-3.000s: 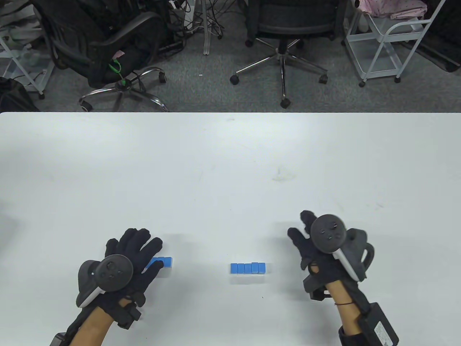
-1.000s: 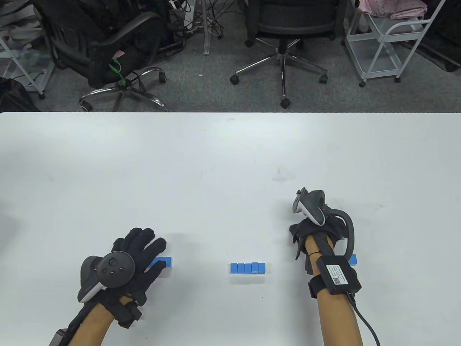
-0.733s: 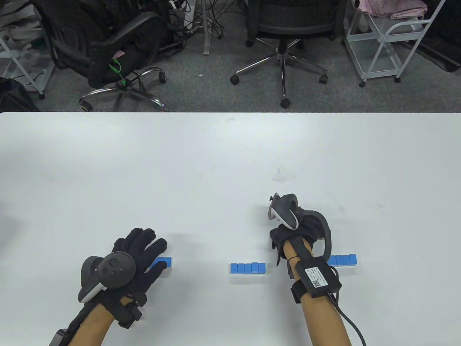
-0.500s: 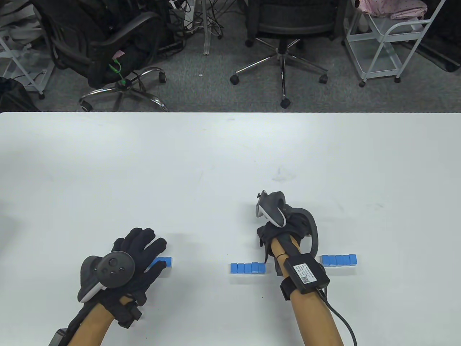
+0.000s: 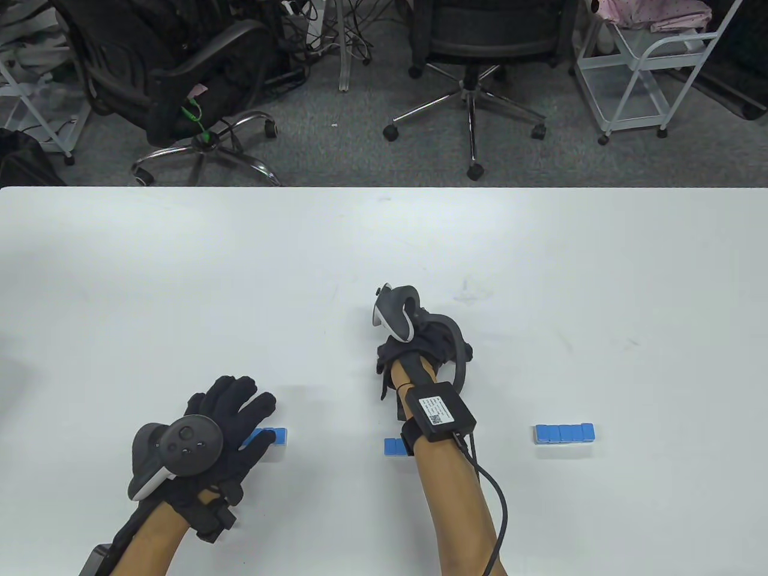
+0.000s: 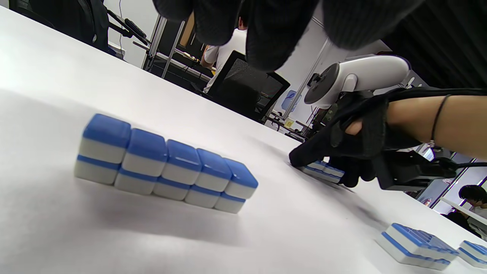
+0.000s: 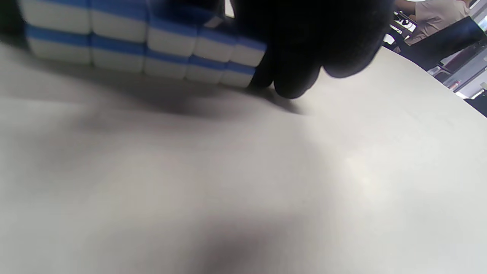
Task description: Build mahjong tile wall
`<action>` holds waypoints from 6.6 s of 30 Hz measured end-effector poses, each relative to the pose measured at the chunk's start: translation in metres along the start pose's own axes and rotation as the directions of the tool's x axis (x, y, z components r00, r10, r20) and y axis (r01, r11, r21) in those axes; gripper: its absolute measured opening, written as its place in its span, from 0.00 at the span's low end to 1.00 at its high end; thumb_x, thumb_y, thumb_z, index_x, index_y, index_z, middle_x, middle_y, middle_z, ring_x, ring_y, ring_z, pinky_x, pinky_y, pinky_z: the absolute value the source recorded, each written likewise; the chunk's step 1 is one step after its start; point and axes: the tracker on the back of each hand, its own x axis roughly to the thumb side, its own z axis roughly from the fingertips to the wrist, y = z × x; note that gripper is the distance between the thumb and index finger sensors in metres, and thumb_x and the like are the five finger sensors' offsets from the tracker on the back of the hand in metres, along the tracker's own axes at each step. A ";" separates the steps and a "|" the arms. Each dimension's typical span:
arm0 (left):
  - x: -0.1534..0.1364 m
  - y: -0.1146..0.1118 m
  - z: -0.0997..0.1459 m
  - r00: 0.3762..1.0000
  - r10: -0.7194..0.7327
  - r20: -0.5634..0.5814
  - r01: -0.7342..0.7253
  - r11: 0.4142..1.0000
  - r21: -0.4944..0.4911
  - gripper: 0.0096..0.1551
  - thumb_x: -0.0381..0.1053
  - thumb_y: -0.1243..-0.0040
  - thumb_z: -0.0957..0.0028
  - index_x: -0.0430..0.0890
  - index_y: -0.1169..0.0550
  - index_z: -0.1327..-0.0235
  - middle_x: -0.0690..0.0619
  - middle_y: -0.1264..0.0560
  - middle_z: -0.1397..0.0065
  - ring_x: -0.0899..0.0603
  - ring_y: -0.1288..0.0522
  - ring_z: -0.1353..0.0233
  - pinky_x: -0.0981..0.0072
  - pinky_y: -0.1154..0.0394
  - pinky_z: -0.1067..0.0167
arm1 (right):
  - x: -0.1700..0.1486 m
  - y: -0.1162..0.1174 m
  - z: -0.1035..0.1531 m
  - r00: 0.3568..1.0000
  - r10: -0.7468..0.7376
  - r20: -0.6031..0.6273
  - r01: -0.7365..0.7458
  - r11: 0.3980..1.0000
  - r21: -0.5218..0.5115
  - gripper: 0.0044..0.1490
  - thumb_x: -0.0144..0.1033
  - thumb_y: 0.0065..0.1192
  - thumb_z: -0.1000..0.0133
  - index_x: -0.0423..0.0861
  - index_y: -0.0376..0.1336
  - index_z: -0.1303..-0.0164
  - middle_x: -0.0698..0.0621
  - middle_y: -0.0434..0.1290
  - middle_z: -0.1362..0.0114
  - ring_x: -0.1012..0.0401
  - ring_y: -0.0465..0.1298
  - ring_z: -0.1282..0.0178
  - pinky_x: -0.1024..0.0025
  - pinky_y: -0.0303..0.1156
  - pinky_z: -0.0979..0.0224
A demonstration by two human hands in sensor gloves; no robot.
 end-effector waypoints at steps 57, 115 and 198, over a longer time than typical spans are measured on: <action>0.004 0.002 0.001 0.998 -0.051 0.032 0.050 0.998 0.034 0.37 0.68 0.51 0.48 0.58 0.32 0.23 0.51 0.47 0.13 0.37 0.54 0.14 0.30 0.57 0.23 | -0.239 0.026 -0.008 0.950 -0.311 0.026 0.311 0.950 -0.020 0.58 0.77 0.45 0.61 0.51 0.50 0.25 0.42 0.70 0.27 0.41 0.72 0.28 0.38 0.65 0.27; -0.004 -0.002 -0.005 1.000 -0.006 -0.005 0.006 1.000 -0.002 0.37 0.67 0.51 0.48 0.58 0.32 0.23 0.51 0.46 0.13 0.37 0.53 0.14 0.30 0.57 0.23 | -0.124 0.095 -0.012 0.811 0.291 0.508 -0.043 0.895 -0.444 0.60 0.80 0.59 0.73 0.54 0.58 0.34 0.40 0.70 0.27 0.47 0.79 0.42 0.47 0.76 0.38; -0.014 0.013 -0.002 0.987 -0.058 -0.149 0.074 0.992 0.102 0.38 0.69 0.51 0.48 0.57 0.30 0.24 0.49 0.40 0.15 0.34 0.44 0.17 0.31 0.45 0.25 | -0.206 0.062 0.032 0.648 -0.075 0.758 0.507 0.785 -0.355 0.54 0.73 0.54 0.66 0.65 0.49 0.28 0.44 0.49 0.14 0.47 0.66 0.21 0.36 0.63 0.22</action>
